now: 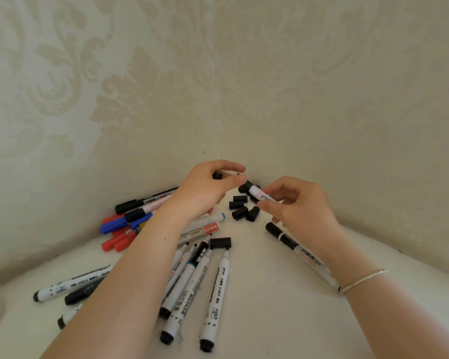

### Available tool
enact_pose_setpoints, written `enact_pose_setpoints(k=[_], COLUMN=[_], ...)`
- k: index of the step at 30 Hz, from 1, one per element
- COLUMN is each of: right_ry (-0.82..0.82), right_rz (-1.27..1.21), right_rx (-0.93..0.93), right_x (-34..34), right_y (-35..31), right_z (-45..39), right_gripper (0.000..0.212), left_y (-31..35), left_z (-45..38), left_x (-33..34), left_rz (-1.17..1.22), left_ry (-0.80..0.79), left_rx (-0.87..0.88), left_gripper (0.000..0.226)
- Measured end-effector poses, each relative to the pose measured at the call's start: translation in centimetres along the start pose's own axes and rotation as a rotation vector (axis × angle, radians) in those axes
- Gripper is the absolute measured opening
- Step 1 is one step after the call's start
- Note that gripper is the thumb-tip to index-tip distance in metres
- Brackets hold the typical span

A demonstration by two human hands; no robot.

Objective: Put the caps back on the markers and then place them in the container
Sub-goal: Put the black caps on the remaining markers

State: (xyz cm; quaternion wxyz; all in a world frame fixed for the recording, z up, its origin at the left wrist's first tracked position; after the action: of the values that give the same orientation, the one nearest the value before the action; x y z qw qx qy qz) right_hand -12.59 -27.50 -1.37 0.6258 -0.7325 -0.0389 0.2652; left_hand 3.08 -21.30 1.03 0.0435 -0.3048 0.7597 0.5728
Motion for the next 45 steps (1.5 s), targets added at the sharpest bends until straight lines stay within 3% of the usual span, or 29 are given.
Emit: enact_pose_setpoints(k=[5,12,17,31,33,36,39,45], right_ry=[0.078,0.161,0.155,-0.178,-0.148,-0.053,-0.068,0.001], right_rz=[-0.087,-0.116,-0.144,-0.072,0.048,0.416,0.625,0.771], right_rx=[-0.038,-0.001,0.047,0.103,0.157,0.238,0.306,0.299], right_x=[-0.4,-0.3,-0.4,-0.9,-1.2,-2.0,-1.5,-1.4], right_y=[-0.2,0.0,0.4,-0.3,0.9,2.7,3.6,4.2], right_z=[0.3,0.6,0.5,-0.4,-0.8,-1.5,-1.4,-1.4], right_gripper=[0.016,0.011,0.003,0.007,0.012,0.017,0.026,0.026], left_y=[0.3,0.6,0.6,1.1,0.7,0.1,0.0,-0.8], left_z=[-0.2,-0.6,-0.2,0.3,0.4,0.5,0.6,0.9], left_x=[1.6,2.9,3.3,2.5,2.4,1.9,1.6,2.0], left_rz=[0.224,0.087,0.125,0.108,0.024,-0.121,-0.2,-0.167], left_ry=[0.118,0.217,0.22,0.12,0.06,-0.036,-0.126,-0.227], left_rx=[0.005,0.086,0.086,-0.006,-0.066,-0.173,-0.22,-0.281], left_gripper=[0.017,0.024,0.025,0.021,0.024,0.022,0.024,0.033])
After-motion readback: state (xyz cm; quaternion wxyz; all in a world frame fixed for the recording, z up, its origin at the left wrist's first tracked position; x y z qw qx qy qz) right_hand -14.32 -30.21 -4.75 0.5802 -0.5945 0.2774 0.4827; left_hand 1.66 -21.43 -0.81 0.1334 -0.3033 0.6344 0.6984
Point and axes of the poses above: each hand's wrist, its own z-axis away from the middle knuckle, its own x-axis out of the palm, y = z × x, the point moved 7 cm from there along -z, towards the middle knuckle, and after that the axes turned 11 degrees about x, right-handed, at the moved point
